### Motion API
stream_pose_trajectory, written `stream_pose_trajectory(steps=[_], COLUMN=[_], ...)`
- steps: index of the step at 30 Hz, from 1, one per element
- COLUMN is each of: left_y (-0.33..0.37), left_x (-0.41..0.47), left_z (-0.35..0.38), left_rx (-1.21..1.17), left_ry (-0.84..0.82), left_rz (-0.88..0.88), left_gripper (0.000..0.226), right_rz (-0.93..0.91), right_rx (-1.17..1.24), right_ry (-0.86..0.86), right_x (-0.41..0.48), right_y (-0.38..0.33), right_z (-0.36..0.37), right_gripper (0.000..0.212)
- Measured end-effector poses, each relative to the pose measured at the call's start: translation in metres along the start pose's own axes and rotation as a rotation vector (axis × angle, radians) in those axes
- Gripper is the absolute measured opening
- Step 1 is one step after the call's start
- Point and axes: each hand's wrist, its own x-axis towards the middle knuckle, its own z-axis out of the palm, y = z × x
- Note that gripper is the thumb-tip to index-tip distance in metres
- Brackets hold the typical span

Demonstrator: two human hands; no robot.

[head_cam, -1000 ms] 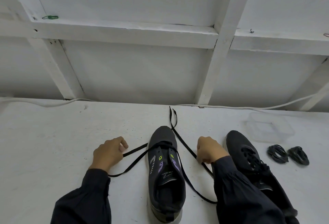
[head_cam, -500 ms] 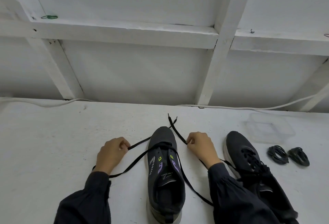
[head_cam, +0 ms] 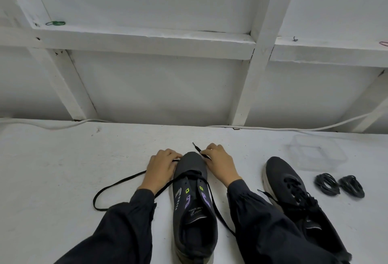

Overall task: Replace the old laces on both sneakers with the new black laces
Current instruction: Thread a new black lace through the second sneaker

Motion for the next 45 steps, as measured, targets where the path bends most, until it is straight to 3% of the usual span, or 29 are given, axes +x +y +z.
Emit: stream_pose_trajectory(steps=[3, 7, 10, 12, 16, 20, 27, 36, 38, 41, 45], left_y=[-0.009, -0.013, -0.010, -0.006, 0.008, 0.030, 0.047, 0.048, 0.056, 0.067, 0.080], left_x=[-0.002, -0.007, -0.007, -0.008, -0.020, -0.041, -0.066, -0.073, -0.073, -0.072, -0.068], left_z=[0.000, -0.001, 0.000, -0.005, -0.026, -0.048, -0.050, -0.042, -0.041, -0.040, -0.039], left_rx=[0.022, 0.060, 0.047, -0.120, -0.490, -0.688, -0.769, -0.714, -0.618, -0.352, -0.210], left_ry=[0.093, 0.122, 0.122, 0.137, 0.117, 0.025, 0.008, -0.063, -0.049, -0.062, -0.046], left_rz=[-0.031, -0.076, -0.113, -0.186, -0.226, -0.204, -0.173, -0.154, -0.122, -0.146, -0.199], left_gripper=[0.015, 0.013, 0.012, 0.011, 0.027, 0.038, 0.017, 0.042, 0.037, 0.010, 0.004], right_rz=[0.086, 0.162, 0.202, 0.223, 0.264, 0.179, 0.175, 0.119, 0.108, 0.108, 0.104], right_rx=[0.086, 0.140, 0.145, 0.176, 0.673, 0.987, 0.997, 0.744, 0.693, 0.558, 0.448], right_ry=[0.095, 0.097, 0.062, 0.023, 0.050, -0.127, -0.304, -0.096, -0.064, -0.069, -0.067], right_x=[0.000, 0.001, 0.002, 0.001, -0.019, -0.051, -0.079, -0.085, -0.085, -0.084, -0.083], right_y=[0.007, 0.014, 0.015, 0.015, 0.002, -0.016, -0.017, -0.006, -0.004, -0.007, -0.013], right_z=[0.002, 0.000, -0.001, -0.008, -0.041, -0.071, -0.060, -0.046, -0.044, -0.041, -0.046], right_gripper=[0.015, 0.004, 0.022, 0.029, 0.022, 0.019, 0.013, 0.002, 0.004, 0.005, 0.005])
